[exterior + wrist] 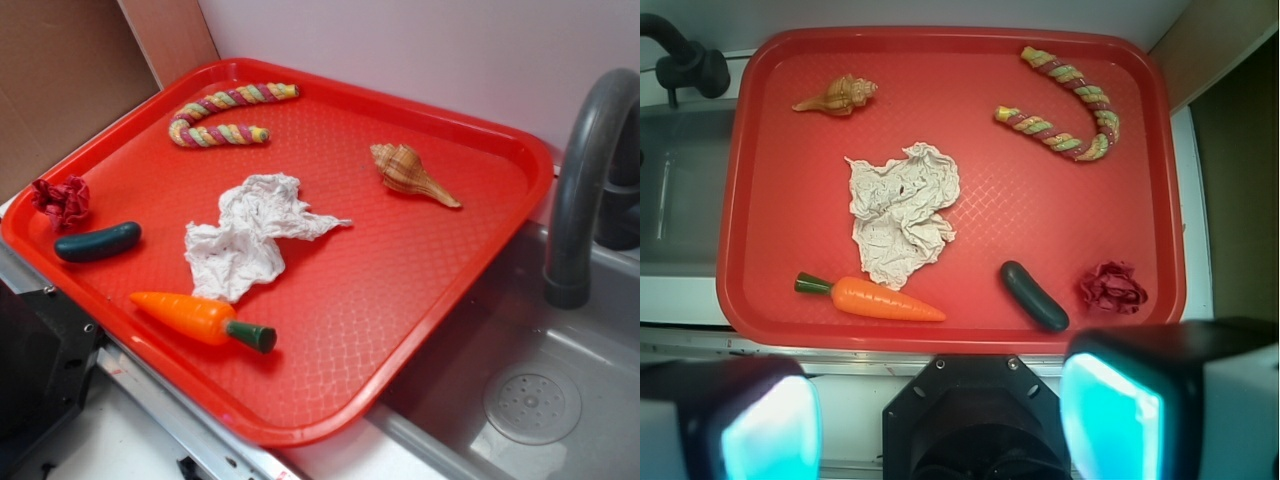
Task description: Grab the multicolored rope.
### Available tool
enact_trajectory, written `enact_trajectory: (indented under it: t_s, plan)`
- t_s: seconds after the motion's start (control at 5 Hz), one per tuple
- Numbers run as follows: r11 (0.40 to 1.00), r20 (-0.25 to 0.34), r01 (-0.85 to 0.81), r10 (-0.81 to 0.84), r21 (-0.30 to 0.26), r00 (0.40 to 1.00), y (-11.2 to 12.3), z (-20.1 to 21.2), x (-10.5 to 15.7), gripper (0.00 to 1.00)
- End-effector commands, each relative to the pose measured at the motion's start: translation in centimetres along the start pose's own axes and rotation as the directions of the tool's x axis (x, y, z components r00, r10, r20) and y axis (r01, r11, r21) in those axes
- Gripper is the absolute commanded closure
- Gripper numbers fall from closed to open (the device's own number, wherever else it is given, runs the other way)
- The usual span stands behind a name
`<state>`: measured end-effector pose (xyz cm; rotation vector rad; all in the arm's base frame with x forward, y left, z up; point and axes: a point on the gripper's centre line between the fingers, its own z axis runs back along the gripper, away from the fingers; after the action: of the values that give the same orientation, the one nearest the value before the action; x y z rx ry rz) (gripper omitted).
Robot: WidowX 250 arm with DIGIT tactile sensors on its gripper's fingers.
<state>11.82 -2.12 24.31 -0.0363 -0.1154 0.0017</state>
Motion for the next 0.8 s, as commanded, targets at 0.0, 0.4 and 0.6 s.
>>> enact_trajectory:
  t_s: [0.0,0.4,0.6]
  plan:
    - [1.0,0.0,0.0,0.0,0.0,1.0,0.0,0.0,0.0,0.0]
    - [0.847,-0.121,0.51,-0.497,0.151,0.86,1.7,-2.7,4.4,0.0]
    - [0.743,-0.238,0.643,-0.601,0.185,0.763,3.8,-4.5,5.4,0.0]
